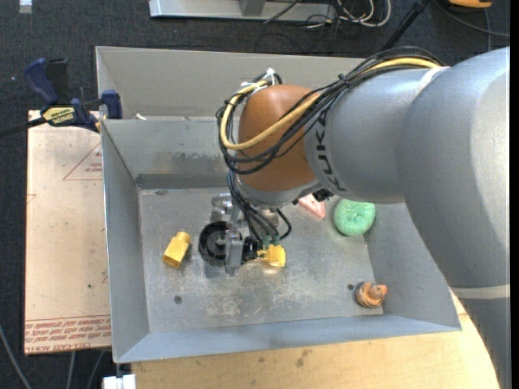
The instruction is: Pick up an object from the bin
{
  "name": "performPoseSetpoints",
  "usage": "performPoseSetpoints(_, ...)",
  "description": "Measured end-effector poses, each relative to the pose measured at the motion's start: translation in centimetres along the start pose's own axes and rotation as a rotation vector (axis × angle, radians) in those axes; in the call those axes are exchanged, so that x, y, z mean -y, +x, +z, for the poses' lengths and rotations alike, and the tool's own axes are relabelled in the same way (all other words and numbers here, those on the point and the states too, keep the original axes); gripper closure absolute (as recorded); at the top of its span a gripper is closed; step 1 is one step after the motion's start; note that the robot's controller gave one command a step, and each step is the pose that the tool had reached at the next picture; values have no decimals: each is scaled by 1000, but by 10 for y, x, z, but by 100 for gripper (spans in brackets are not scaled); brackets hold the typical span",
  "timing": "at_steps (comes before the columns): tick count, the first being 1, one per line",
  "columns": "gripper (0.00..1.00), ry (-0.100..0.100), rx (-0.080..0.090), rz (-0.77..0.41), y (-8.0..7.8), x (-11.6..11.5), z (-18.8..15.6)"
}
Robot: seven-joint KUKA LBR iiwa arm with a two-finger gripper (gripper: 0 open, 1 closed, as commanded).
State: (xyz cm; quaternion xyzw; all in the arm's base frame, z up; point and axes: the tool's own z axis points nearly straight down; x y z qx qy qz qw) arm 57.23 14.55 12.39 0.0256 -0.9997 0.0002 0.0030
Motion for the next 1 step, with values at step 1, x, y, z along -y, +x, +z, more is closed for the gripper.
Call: performPoseSetpoints(1,100,-1,6,0,-1,0,-19)
